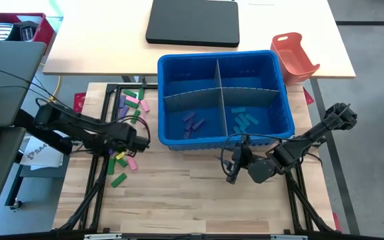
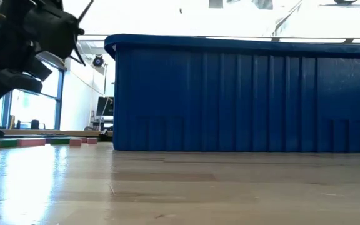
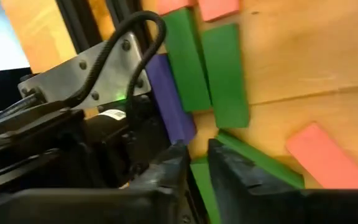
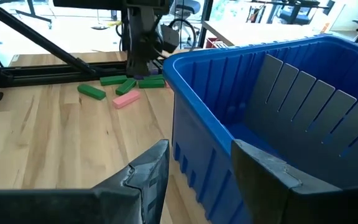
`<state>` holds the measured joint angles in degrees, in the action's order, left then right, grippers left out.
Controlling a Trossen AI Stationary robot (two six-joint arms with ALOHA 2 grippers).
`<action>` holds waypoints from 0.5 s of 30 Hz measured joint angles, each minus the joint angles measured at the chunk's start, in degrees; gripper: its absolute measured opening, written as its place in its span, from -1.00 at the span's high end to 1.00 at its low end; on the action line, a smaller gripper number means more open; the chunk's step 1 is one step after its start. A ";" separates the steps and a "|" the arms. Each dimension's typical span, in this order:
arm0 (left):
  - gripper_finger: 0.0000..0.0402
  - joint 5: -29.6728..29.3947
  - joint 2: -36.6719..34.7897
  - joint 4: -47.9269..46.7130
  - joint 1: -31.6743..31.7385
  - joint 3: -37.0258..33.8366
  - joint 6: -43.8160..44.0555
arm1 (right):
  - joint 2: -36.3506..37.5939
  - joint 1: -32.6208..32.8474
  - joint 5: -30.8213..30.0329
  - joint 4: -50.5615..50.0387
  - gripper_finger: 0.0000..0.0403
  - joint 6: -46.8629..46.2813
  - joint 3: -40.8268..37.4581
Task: Sort blocks
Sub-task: Put the purple block into the blue bin with the other purple block
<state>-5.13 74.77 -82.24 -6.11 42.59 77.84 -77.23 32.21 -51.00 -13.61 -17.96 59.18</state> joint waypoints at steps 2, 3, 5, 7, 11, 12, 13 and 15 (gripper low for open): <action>0.91 0.06 1.80 -0.44 0.99 -0.08 -2.28 | 0.00 -0.01 0.00 0.00 0.16 0.01 0.00; 0.95 0.07 2.89 -0.31 1.35 -0.09 -3.57 | 0.00 0.02 0.01 -0.05 0.16 0.00 0.00; 0.97 0.04 5.49 -0.30 2.02 -0.09 -6.45 | 0.00 0.02 0.02 -0.05 0.16 0.01 0.00; 0.96 0.91 8.56 0.44 2.94 -0.09 -10.34 | 0.00 0.02 0.02 -0.18 0.16 0.01 0.00; 0.99 1.98 15.22 1.18 4.52 0.37 -19.34 | 0.00 0.02 0.02 -0.39 0.16 0.01 0.00; 0.99 2.06 16.87 1.19 5.10 0.56 -21.05 | 0.00 0.02 0.02 -0.39 0.16 -0.02 0.00; 0.99 2.29 18.54 1.20 5.80 0.63 -22.52 | 0.00 0.02 0.01 -0.39 0.16 -0.02 0.00; 1.00 3.42 21.61 1.10 7.54 0.63 -24.77 | 0.00 0.02 0.02 -0.40 0.16 -0.02 0.00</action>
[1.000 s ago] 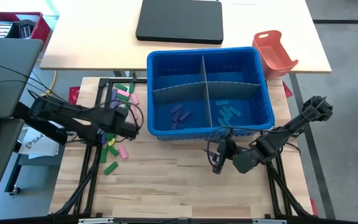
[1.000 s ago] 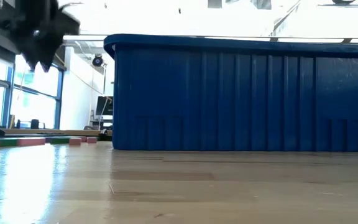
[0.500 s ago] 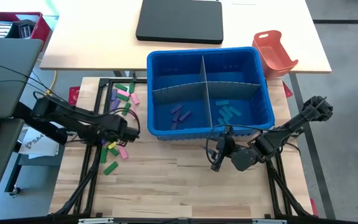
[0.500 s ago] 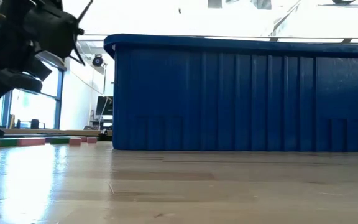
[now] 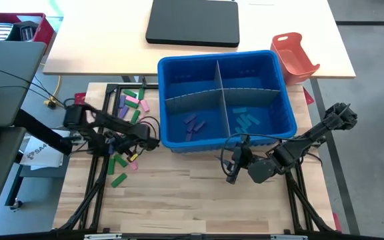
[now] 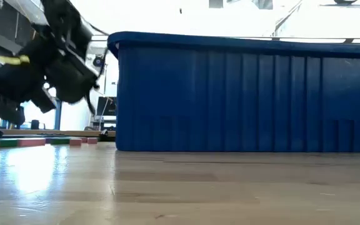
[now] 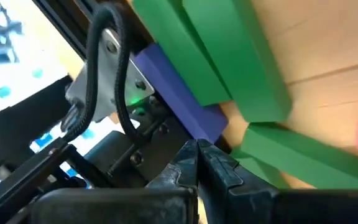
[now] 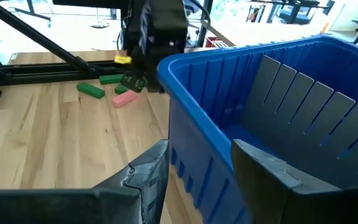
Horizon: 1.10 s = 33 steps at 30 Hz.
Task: Sort blocks
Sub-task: Put the purple block into the blue bin with the other purple block
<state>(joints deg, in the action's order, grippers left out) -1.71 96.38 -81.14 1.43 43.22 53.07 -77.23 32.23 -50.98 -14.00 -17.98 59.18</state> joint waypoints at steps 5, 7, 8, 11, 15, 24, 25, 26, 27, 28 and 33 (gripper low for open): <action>1.00 0.80 7.37 0.56 4.19 0.00 -4.09 | 0.00 0.00 0.00 -0.16 0.16 0.00 0.00; 1.00 -0.17 9.88 1.09 5.25 0.02 -5.43 | 0.00 0.00 0.01 -0.34 0.16 0.00 0.00; 1.00 -0.56 11.08 1.41 5.70 0.02 -5.99 | 0.00 0.00 0.00 -0.37 0.16 0.00 0.00; 1.00 -1.39 13.54 2.06 6.54 0.01 -6.80 | 0.00 0.00 0.48 -0.42 0.16 0.00 0.00; 1.00 -1.80 14.62 2.53 6.87 0.07 -7.99 | 0.00 0.00 0.52 -0.43 0.16 0.00 0.00; 1.00 -4.42 14.24 4.21 6.28 2.76 -10.27 | 0.00 0.00 0.57 -0.43 0.16 0.00 0.00; 1.00 -4.73 14.11 3.84 5.96 3.50 -10.06 | 0.00 0.00 0.59 -0.43 0.16 0.00 0.00; 1.00 -5.07 13.87 3.60 5.56 4.34 -9.77 | 0.00 0.00 0.59 -0.43 0.16 0.00 0.00; 1.00 -5.26 13.28 3.49 5.18 5.14 -9.63 | 0.00 0.00 0.59 -0.43 0.16 0.00 0.00; 1.00 -5.19 12.69 3.45 4.88 5.64 -9.63 | 0.00 0.00 0.59 -0.43 0.16 0.00 0.00; 1.00 -3.98 10.52 1.52 4.55 5.75 -9.65 | 0.00 0.00 0.61 -0.43 0.16 0.00 0.00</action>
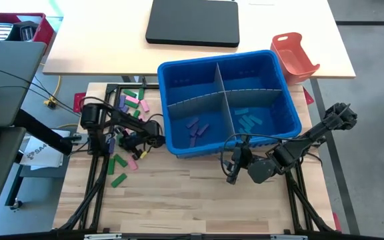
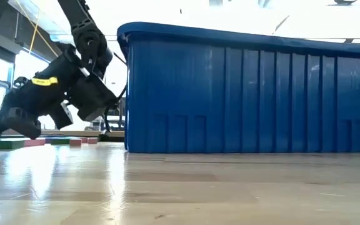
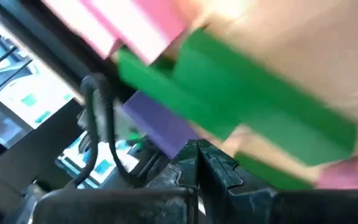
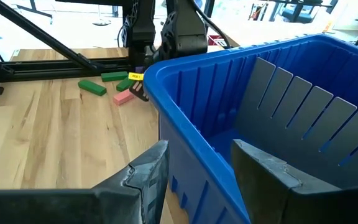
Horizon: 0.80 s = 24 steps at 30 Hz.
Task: Sort blocks
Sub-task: Put the purple block into the blue bin with the other purple block
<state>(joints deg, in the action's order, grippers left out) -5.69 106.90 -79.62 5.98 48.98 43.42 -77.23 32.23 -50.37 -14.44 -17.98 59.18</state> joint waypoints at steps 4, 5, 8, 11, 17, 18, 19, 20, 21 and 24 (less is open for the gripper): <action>1.00 -1.07 -0.73 -1.06 0.76 -1.14 1.05 | 0.00 0.00 0.00 0.00 0.16 0.00 0.00; 1.00 -1.05 -0.75 -1.20 1.07 -1.35 1.03 | 0.00 0.00 0.00 0.00 0.16 0.00 0.00; 0.99 -1.66 -0.75 -0.67 2.03 -1.90 0.94 | 0.00 0.00 0.02 0.00 0.16 -0.02 0.00; 0.91 -1.17 -0.75 1.26 3.32 -3.06 -0.87 | 0.00 0.00 0.02 -0.02 0.16 -0.02 0.00; 0.58 -0.85 -0.73 1.64 6.23 -5.10 -2.03 | 0.00 0.00 0.02 -0.04 0.16 0.00 0.00; 0.53 -0.85 -0.73 1.69 6.53 -4.88 -1.79 | 0.00 0.00 0.02 -0.05 0.16 -0.02 0.00; 0.48 -0.87 -0.75 1.79 6.83 -4.79 -1.72 | 0.00 0.00 0.02 -0.09 0.16 -0.02 0.00; 0.44 -0.85 -0.75 1.84 7.19 -4.87 -1.74 | 0.00 0.00 0.02 -0.11 0.16 -0.02 0.00; 0.41 -0.85 -0.75 2.07 7.55 -4.94 -2.15 | 0.00 0.00 0.02 -0.11 0.16 -0.02 0.00; 0.35 -0.28 -0.75 3.17 9.00 -5.04 -4.24 | 0.00 0.00 0.02 -0.11 0.16 -0.19 0.00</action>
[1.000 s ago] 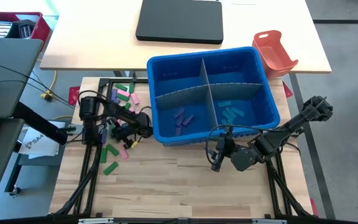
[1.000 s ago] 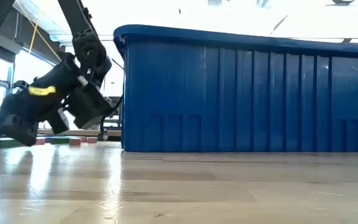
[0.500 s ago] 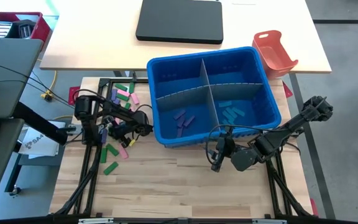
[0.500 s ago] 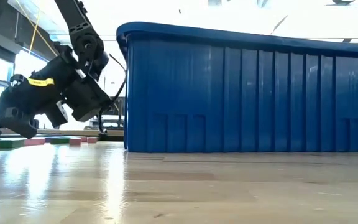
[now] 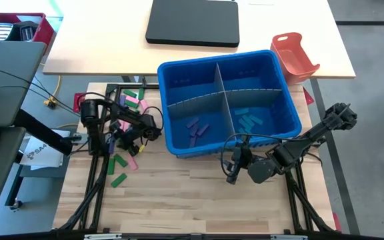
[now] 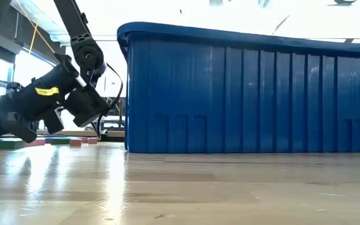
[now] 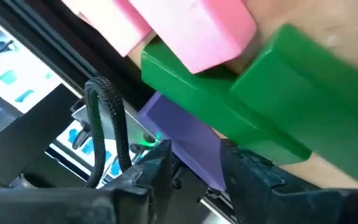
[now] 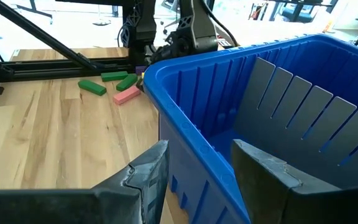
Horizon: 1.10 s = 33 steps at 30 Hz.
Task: Sort blocks
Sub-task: Put the purple block into the blue bin with the other purple block
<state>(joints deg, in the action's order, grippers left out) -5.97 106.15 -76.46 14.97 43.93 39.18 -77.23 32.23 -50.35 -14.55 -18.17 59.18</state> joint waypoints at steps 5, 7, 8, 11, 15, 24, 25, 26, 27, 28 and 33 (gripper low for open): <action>0.30 0.93 0.00 0.19 1.95 -0.03 -0.87 | 0.00 0.00 0.00 -0.03 0.16 -0.25 0.00; 0.30 1.50 0.00 0.21 2.04 -0.03 -0.85 | 0.00 0.00 0.00 -0.52 0.16 -1.13 0.00; 0.30 2.65 0.00 0.21 2.04 -0.03 -1.14 | 0.00 0.00 0.02 -0.89 0.16 -1.52 0.00; 0.30 6.43 0.00 0.51 1.92 -0.03 -2.64 | -0.02 0.00 0.02 -2.10 0.16 -2.80 0.00; 0.30 8.57 0.00 0.65 1.39 -0.03 -3.06 | -0.07 0.00 0.00 -3.24 0.16 -4.34 0.00; 0.30 3.20 0.00 -0.77 1.19 0.70 -3.28 | -0.09 0.00 -0.71 -3.41 0.16 -4.35 0.00; 0.30 2.07 0.00 -0.94 1.19 1.10 -3.05 | -0.09 0.00 -0.99 -3.41 0.16 -4.34 0.00; 0.31 1.20 0.00 -1.22 1.19 1.73 -2.94 | -0.09 0.00 -1.33 -3.41 0.16 -4.33 0.00; 0.31 0.48 0.00 -1.50 1.19 2.36 -2.82 | -0.09 0.00 -1.63 -3.41 0.16 -4.33 0.00; 0.32 -0.13 0.00 -1.62 1.19 2.96 -2.82 | -0.09 0.00 -1.78 -3.41 0.16 -4.33 0.00; 0.47 -3.18 0.00 -1.84 3.81 4.01 -3.90 | -0.09 0.00 -2.15 -3.39 0.16 -4.37 0.00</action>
<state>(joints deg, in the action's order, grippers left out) -9.14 106.15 -78.30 18.79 47.95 35.28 -77.32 32.23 -52.50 -17.93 -22.54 59.18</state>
